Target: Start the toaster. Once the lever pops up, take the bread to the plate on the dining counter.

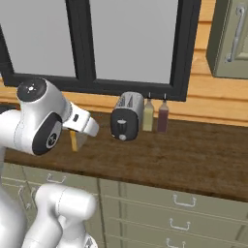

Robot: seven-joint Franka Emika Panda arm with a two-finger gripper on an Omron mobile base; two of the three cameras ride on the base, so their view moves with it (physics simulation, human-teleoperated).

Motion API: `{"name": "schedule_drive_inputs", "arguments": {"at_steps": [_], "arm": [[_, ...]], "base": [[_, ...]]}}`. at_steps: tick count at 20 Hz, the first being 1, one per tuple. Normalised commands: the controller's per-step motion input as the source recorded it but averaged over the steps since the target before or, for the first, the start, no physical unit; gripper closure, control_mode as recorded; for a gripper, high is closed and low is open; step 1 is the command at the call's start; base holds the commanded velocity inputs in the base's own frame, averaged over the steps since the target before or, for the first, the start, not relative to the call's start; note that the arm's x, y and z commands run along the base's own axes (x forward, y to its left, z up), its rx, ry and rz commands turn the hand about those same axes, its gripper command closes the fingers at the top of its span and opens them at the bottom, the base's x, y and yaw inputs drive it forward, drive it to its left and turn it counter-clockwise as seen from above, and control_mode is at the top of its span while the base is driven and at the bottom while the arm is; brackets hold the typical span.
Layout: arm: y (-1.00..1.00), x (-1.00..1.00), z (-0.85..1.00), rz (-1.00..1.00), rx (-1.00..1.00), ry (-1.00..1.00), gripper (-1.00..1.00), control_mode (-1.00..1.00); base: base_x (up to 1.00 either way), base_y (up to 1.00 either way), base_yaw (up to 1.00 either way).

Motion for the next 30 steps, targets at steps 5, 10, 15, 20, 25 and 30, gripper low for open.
{"name": "schedule_drive_inputs", "arguments": {"at_steps": [5, 10, 15, 20, 25, 30], "arm": [[0.0, 0.0, 0.0, 0.0, 0.0, 0.0, 1.0, 1.0], [0.0, 0.0, 0.0, 0.0, 0.0, 0.0, 1.0, 1.0], [0.0, 0.0, 0.0, 0.0, 0.0, 0.0, 1.0, 1.0], [0.0, 0.0, 0.0, 0.0, 0.0, 0.0, 1.0, 1.0], [0.0, 0.0, 0.0, 0.0, 0.0, 0.0, 1.0, 1.0], [0.0, 0.0, 0.0, 0.0, 0.0, 0.0, 1.0, 1.0]], "base": [[-0.74, 0.61, 0.62], [-0.46, 0.62, 0.84], [-0.42, 0.63, 0.87], [-0.38, 0.7, 0.86], [-0.16, 0.74, 0.85], [0.07, 0.61, 0.79]]}}
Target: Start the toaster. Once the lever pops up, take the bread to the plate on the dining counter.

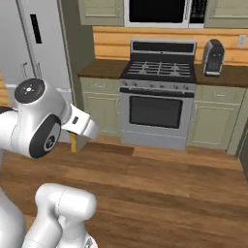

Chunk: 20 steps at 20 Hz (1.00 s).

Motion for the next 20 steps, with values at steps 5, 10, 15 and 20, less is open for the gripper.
{"name": "schedule_drive_inputs", "arguments": {"at_steps": [5, 10, 15, 20], "arm": [[0.0, 0.0, 0.0, 0.0, 0.0, 0.0, 1.0, 1.0], [0.0, 0.0, 0.0, 0.0, 0.0, 0.0, 1.0, 1.0], [0.0, 0.0, 0.0, 0.0, 0.0, 0.0, 1.0, 1.0], [0.0, 0.0, 0.0, 0.0, 0.0, 0.0, 1.0, 1.0]], "base": [[0.56, 0.3, 0.63], [0.99, -0.06, 0.45], [1.0, -0.4, 0.29], [1.0, -0.33, 0.44]]}}
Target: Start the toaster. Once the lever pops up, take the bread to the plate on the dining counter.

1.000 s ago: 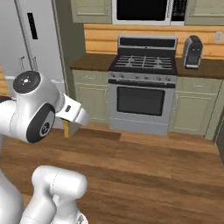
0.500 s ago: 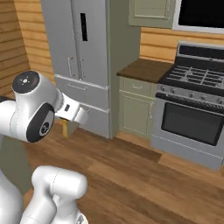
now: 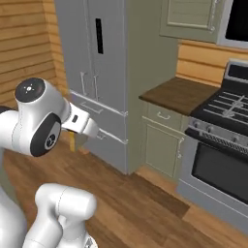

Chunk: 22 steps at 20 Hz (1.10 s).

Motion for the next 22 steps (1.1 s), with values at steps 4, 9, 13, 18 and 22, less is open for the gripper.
{"name": "schedule_drive_inputs", "arguments": {"at_steps": [4, 9, 13, 18, 22], "arm": [[0.0, 0.0, 0.0, 0.0, 0.0, 0.0, 1.0, 1.0], [0.0, 0.0, 0.0, 0.0, 0.0, 0.0, 1.0, 1.0], [0.0, 0.0, 0.0, 0.0, 0.0, 0.0, 1.0, 1.0], [0.0, 0.0, 0.0, 0.0, 0.0, 0.0, 1.0, 1.0], [0.0, 0.0, 0.0, 0.0, 0.0, 0.0, 1.0, 1.0]], "base": [[1.0, -0.26, 0.6], [1.0, -0.3, 0.6], [0.96, -0.31, 0.62], [0.83, -0.28, 0.68], [0.85, -0.24, 0.69]]}}
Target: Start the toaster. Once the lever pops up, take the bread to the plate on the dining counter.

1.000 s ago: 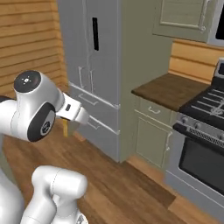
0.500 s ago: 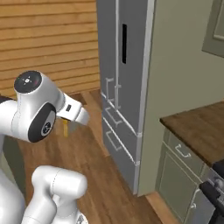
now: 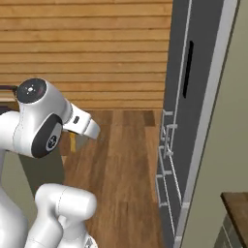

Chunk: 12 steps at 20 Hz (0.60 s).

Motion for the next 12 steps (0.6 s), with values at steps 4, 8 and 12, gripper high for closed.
{"name": "schedule_drive_inputs", "arguments": {"at_steps": [4, 8, 12], "arm": [[0.0, 0.0, 0.0, 0.0, 0.0, 0.0, 1.0, 1.0], [0.0, 0.0, 0.0, 0.0, 0.0, 0.0, 1.0, 1.0], [0.0, 0.0, 0.0, 0.0, 0.0, 0.0, 1.0, 1.0]], "base": [[0.94, -0.22, 0.64], [1.0, -0.05, 0.44], [1.0, -0.02, 0.27]]}}
